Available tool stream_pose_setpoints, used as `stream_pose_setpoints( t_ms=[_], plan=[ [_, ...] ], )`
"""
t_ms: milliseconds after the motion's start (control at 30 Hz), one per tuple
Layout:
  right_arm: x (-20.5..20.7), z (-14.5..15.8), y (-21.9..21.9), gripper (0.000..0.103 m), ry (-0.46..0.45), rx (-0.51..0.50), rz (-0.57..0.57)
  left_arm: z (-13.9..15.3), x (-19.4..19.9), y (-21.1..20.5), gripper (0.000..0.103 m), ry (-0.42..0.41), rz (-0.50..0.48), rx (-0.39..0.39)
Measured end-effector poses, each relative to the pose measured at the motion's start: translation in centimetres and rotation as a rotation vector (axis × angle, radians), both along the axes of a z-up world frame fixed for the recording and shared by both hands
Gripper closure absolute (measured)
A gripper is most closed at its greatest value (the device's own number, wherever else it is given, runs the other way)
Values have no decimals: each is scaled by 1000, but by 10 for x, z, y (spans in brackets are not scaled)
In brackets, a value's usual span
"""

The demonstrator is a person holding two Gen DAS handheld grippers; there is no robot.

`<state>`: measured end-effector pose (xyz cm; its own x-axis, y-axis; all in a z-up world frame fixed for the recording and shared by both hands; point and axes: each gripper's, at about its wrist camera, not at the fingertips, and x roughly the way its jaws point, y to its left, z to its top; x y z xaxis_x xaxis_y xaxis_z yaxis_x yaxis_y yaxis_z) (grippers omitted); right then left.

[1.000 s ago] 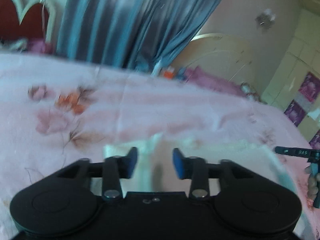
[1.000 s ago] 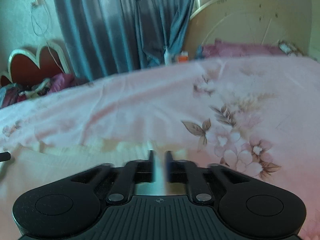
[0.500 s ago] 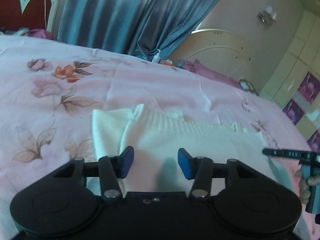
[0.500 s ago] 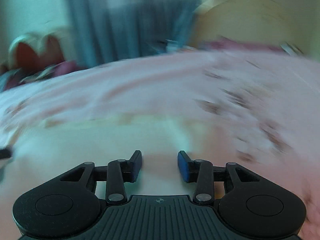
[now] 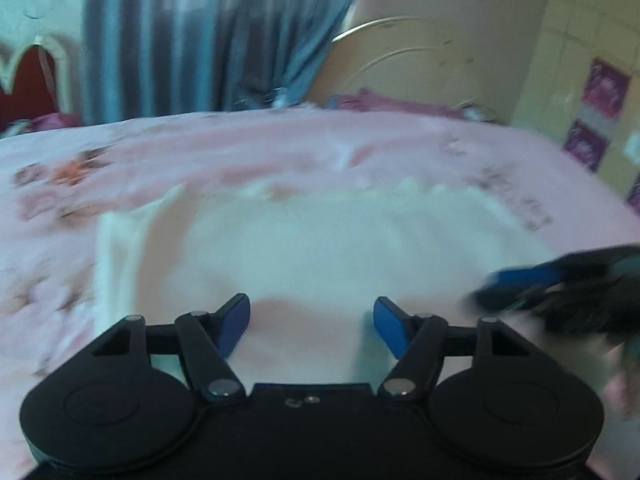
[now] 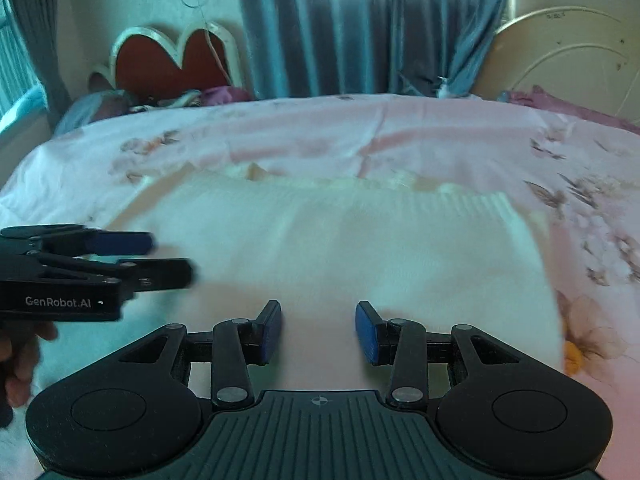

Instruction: Fold small clothes

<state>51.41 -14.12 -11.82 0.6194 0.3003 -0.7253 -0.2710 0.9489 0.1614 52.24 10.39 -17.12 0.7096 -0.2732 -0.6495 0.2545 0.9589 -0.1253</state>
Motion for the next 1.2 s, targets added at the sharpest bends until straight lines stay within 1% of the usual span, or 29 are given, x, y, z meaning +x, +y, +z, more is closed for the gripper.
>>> stream_pose_setpoints(
  t_ms=[67, 100, 133, 167, 200, 233, 267, 333, 400, 433, 500, 533, 567, 633, 667, 733, 800, 867, 900, 933, 967, 1000, 1033, 1067, 1133, 1167, 1200],
  plan=[
    [1, -1, -25, 63, 15, -44, -109, 1, -7, 21, 37, -3, 44, -23],
    [0, -1, -37, 63, 41, -37, -133, 5, -11, 30, 39, 3, 76, -18],
    [-4, 3, -45, 63, 50, -7, -134, 9, -16, 36, 40, 10, 97, -18],
    [-10, 9, -45, 63, 39, -9, -136, 16, -25, 39, 40, 2, 111, -42],
    [-16, 15, -41, 63, 19, -17, -116, 22, -33, 38, 35, -12, 113, -75],
    [-24, 21, -32, 63, 0, -5, -78, 25, -41, 33, 34, -22, 102, -108],
    [-32, 25, -23, 63, -11, 14, -43, 26, -49, 24, 34, -22, 83, -118],
    [-50, 28, 0, 63, -8, 23, 32, 26, -65, 0, 34, -25, 31, -72],
    [-66, 23, 23, 63, 10, -1, 80, 20, -82, -15, 34, -31, 20, -26],
    [-75, 18, 31, 63, 22, -18, 89, 16, -89, -15, 36, -20, 36, -23],
    [-89, 6, 40, 63, 52, -29, 95, 6, -99, -12, 36, 5, 70, -52],
    [-92, 0, 44, 63, 64, -33, 91, 1, -102, -13, 36, 30, 68, -62],
    [-97, -4, 48, 63, 56, -50, 84, -3, -104, -17, 35, 40, 63, -43],
    [-97, -4, 56, 63, 44, -81, 83, -5, -107, -25, 36, 19, 47, 11],
    [-97, -3, 56, 63, 46, -82, 85, -5, -107, -25, 35, 17, 47, 20],
    [-97, -3, 49, 63, 52, -76, 88, -2, -109, -19, 35, 17, 48, 17],
    [-102, 0, 34, 63, 38, -109, 67, 0, -113, -7, 35, 12, 72, 25],
    [-109, -1, 10, 63, 35, -141, 10, -1, -120, 10, 38, 10, 99, 39],
    [-111, -2, -6, 63, 42, -155, -34, -2, -122, 20, 41, 16, 109, 41],
    [-114, -3, -23, 63, 57, -145, -77, -2, -124, 30, 43, 24, 113, 34],
    [-117, -4, -39, 64, 74, -113, -106, -3, -127, 38, 43, 27, 115, 22],
    [-118, -4, -48, 64, 79, -94, -118, -1, -130, 42, 44, 29, 118, 18],
    [-119, -2, -53, 72, 78, -83, -127, 1, -132, 45, 45, 28, 124, 15],
    [-120, 2, -57, 75, 68, -67, -140, 3, -133, 46, 45, 25, 131, 11],
    [-124, 13, -60, 75, 25, -33, -156, 9, -134, 44, 45, 8, 144, -10],
    [-124, 17, -59, 83, 9, -24, -156, 10, -134, 43, 45, 1, 148, -17],
    [-122, 16, -60, 87, 13, -18, -158, 9, -133, 42, 46, 5, 147, -18]
  ],
)
